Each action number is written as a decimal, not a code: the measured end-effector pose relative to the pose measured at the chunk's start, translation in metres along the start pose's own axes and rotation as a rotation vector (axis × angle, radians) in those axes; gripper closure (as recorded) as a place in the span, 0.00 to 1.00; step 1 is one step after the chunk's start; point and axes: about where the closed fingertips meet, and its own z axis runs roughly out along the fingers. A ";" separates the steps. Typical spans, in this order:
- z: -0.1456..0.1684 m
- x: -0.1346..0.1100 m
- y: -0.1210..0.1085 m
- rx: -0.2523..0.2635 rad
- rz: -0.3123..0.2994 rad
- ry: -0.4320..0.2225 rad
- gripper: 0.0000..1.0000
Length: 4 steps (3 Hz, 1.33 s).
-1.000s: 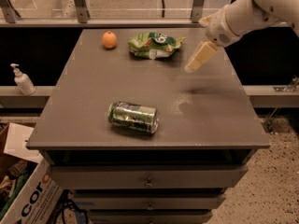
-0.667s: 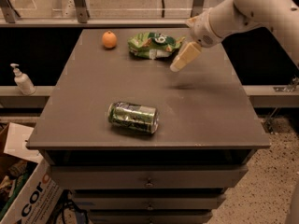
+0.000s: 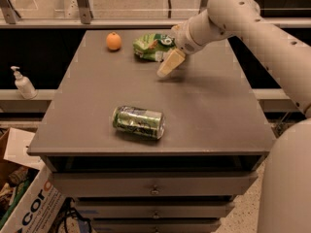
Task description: Move green rice chip bag near green can
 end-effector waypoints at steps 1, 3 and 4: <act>0.021 -0.001 -0.008 0.004 0.007 0.008 0.18; 0.011 0.007 -0.037 0.039 0.050 -0.005 0.64; -0.013 0.006 -0.043 0.042 0.065 -0.038 0.87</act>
Offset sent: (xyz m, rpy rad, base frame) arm 0.0467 -0.0136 0.0039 0.0182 -0.0172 -0.0724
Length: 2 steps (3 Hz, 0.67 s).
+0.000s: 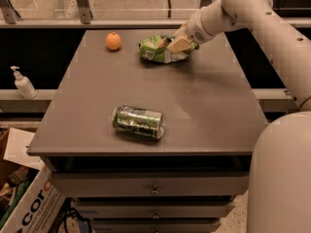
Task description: Move green rice chip bag near green can
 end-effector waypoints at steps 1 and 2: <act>-0.036 -0.010 0.005 -0.002 0.009 -0.059 1.00; -0.080 -0.029 0.023 0.003 0.015 -0.131 1.00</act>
Offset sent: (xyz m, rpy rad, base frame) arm -0.1290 -0.0211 0.0960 0.2007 -0.0589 0.0652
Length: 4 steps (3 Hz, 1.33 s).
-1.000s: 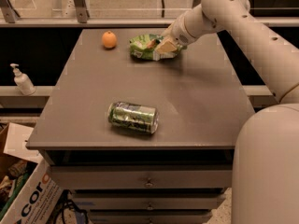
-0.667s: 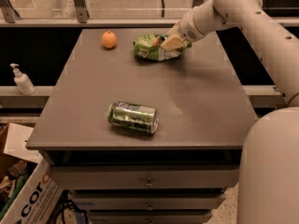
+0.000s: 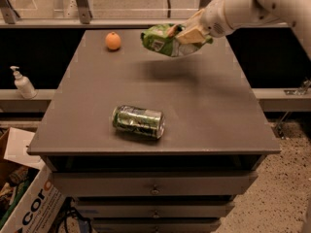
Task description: Move green rice chip bag near green can
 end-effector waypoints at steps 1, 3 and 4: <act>-0.033 -0.024 0.037 0.010 -0.003 -0.032 1.00; -0.053 -0.025 0.132 -0.054 0.014 0.034 1.00; -0.055 -0.018 0.166 -0.091 0.021 0.076 1.00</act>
Offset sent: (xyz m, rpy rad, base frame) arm -0.1615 0.0347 0.0053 -0.0237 0.0509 0.0043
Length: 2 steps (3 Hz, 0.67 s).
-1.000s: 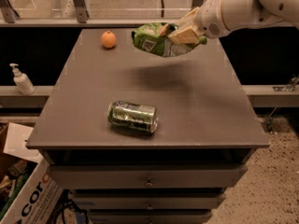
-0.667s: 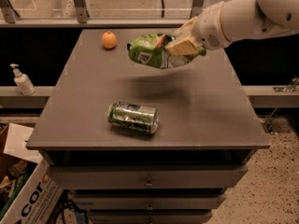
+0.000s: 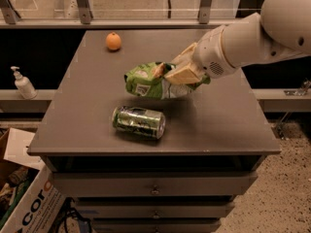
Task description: Move green rice chip bag near green can
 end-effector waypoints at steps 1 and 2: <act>0.007 0.007 0.023 -0.027 0.006 0.033 1.00; 0.013 0.011 0.035 -0.043 0.009 0.054 1.00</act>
Offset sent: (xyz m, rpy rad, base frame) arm -0.0312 0.0197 -0.0458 -0.0658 0.0850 0.0104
